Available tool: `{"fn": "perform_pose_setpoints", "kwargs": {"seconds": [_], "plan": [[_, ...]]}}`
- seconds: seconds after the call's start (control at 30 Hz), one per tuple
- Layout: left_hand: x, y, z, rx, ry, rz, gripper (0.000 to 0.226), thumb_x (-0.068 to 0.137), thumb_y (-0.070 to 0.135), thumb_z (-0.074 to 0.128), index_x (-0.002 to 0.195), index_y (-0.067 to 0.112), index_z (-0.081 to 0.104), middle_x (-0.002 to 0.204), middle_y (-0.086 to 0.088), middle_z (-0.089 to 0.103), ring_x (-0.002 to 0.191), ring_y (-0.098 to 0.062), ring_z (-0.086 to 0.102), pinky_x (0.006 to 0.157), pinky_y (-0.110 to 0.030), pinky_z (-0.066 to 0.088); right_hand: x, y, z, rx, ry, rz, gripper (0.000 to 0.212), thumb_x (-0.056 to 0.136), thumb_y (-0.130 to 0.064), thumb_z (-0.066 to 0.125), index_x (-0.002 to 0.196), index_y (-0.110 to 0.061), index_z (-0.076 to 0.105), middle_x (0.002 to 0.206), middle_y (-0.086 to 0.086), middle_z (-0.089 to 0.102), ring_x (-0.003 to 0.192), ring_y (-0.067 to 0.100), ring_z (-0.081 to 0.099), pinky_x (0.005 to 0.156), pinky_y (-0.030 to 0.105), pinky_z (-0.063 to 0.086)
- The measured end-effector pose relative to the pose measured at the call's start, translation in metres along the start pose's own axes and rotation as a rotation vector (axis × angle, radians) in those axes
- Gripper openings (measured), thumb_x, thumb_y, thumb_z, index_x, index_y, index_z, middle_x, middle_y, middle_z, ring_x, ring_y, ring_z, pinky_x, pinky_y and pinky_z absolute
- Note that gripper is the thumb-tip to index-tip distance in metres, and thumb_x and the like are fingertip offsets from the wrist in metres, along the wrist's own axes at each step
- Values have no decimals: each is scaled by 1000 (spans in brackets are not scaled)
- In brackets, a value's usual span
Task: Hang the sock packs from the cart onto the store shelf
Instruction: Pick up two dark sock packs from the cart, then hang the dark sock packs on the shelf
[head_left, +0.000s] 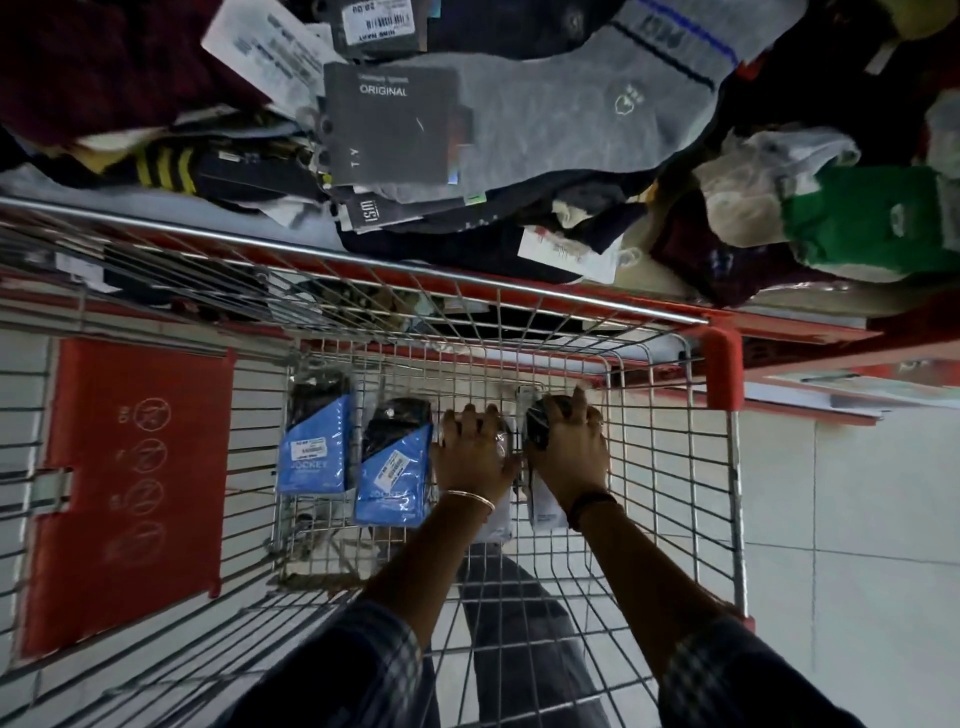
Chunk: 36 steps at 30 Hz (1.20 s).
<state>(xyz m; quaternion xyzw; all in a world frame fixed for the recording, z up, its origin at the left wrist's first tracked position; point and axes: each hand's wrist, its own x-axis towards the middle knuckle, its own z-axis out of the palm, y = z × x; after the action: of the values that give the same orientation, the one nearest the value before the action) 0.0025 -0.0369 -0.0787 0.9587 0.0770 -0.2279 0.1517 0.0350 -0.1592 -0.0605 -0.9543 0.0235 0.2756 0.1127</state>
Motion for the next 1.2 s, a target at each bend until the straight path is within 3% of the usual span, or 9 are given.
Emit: {"fn": "perform_pose_setpoints", "kwargs": {"seconds": [0.17, 0.3, 0.43, 0.53, 0.67, 0.77, 0.87, 1.0, 1.2], "plan": [[4, 1, 0, -84, 61, 18, 41, 72, 30, 70, 108, 13, 62, 109, -15, 60, 107, -37, 49, 73, -48, 47, 3, 6, -1, 95, 68, -7, 45, 87, -25, 62, 129, -19, 49, 145, 15, 33, 126, 40, 36, 97, 46, 42], [-1, -3, -2, -144, 88, 80, 37, 68, 21, 73, 102, 10, 64, 101, -16, 62, 99, -36, 52, 71, -47, 50, -2, 6, -5, 198, 112, -21, 32, 81, -24, 67, 112, -20, 61, 121, 9, 57, 102, 36, 58, 83, 44, 54], [-14, -4, -18, -168, 176, 184, 45, 55, 18, 80, 97, 11, 66, 96, -13, 65, 90, -35, 56, 64, -45, 53, -18, 3, -17, 193, 228, -88, 33, 79, -21, 70, 110, -15, 64, 125, 10, 56, 103, 36, 57, 85, 46, 52], [-25, -5, -42, -193, 252, 229, 46, 58, 21, 79, 101, 12, 65, 103, -11, 64, 96, -34, 55, 68, -46, 53, -35, -5, -36, 200, 330, -121, 34, 77, -18, 74, 109, -12, 66, 127, 15, 56, 102, 39, 56, 81, 48, 54], [-37, -9, -81, -191, 363, 262, 43, 68, 33, 54, 103, 10, 66, 105, -11, 63, 100, -32, 50, 71, -44, 54, -62, -21, -66, 217, 450, -160, 41, 70, -17, 80, 109, -12, 67, 130, 20, 55, 99, 46, 58, 71, 49, 57], [-50, -11, -116, -192, 442, 314, 48, 68, 36, 47, 103, 9, 65, 103, -12, 63, 99, -34, 52, 73, -45, 53, -81, -33, -89, 239, 552, -202, 41, 68, -18, 82, 106, -10, 69, 129, 21, 56, 106, 47, 55, 75, 50, 55], [-62, -10, -157, -187, 530, 338, 50, 70, 37, 52, 107, 7, 66, 106, -13, 63, 100, -35, 53, 79, -47, 52, -98, -45, -118, 261, 638, -245, 41, 69, -18, 81, 107, -10, 69, 132, 20, 55, 114, 46, 51, 82, 52, 54], [-82, -5, -210, -195, 667, 402, 52, 73, 41, 51, 108, 6, 66, 106, -11, 63, 104, -31, 50, 87, -42, 51, -122, -60, -163, 296, 763, -285, 39, 66, -18, 83, 103, -12, 71, 131, 17, 56, 111, 42, 55, 76, 48, 56], [-103, 15, -287, -239, 893, 518, 47, 63, 19, 84, 105, 5, 67, 105, -12, 63, 106, -23, 39, 90, -41, 47, -156, -79, -239, 315, 1014, -357, 41, 64, -15, 85, 102, -11, 71, 130, 20, 57, 113, 43, 54, 79, 49, 56]]}}
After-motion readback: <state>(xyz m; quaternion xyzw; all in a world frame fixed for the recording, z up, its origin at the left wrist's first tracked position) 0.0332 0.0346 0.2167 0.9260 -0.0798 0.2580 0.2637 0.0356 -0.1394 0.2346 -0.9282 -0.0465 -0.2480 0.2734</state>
